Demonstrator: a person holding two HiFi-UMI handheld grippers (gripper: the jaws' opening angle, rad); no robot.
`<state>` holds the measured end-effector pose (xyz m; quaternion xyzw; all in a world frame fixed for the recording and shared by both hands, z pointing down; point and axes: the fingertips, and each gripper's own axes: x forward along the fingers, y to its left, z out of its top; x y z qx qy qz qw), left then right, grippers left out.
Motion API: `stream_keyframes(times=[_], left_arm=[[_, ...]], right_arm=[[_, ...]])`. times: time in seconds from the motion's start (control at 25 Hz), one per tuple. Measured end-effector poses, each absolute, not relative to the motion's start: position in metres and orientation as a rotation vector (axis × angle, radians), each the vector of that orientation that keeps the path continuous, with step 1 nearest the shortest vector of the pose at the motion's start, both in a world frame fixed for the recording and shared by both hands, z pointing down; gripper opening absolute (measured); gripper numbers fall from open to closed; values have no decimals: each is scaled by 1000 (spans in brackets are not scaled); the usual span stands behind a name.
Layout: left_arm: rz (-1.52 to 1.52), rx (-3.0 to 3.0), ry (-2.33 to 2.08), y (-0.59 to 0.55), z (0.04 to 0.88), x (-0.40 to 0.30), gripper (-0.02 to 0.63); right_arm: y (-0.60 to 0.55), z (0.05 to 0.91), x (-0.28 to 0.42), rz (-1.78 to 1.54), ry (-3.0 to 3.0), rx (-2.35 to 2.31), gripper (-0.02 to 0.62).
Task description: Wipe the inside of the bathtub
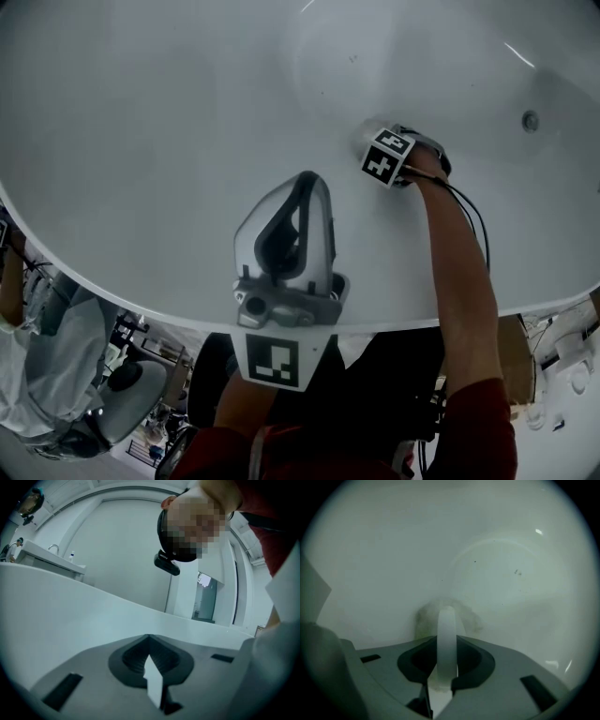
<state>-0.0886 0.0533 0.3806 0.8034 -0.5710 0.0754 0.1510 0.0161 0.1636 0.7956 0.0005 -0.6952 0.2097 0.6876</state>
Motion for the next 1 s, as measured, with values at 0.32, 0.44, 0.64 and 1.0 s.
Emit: stream_keyframes(times=[0.32,0.44,0.64,1.0], left_arm=[[247,2306,-1647,56,373,-79,14],[252,2313,-1650,55,364,-69,14],[235,2330,-1664,43,354,-27,14],[207,2383,-1698,48,240,-1,14]], right_arm=[[159,795,17,457,-1574,2,91],[154,777,21,531,-1617,38,91],[141,721,69,589,-1689,-10,91],[150,515,104,435,-1755,-107,91]])
